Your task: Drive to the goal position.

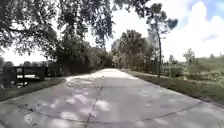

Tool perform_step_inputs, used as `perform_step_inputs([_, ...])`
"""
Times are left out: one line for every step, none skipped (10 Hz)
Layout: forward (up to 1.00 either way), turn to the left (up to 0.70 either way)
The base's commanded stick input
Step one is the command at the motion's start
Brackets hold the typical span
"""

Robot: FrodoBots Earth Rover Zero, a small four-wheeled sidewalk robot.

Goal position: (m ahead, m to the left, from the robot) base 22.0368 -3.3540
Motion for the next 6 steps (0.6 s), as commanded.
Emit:
perform_step_inputs([1.00,0.00])
perform_step_inputs([1.00,0.00])
perform_step_inputs([1.00,0.00])
perform_step_inputs([1.00,0.00])
perform_step_inputs([1.00,0.00])
perform_step_inputs([1.00,0.00])
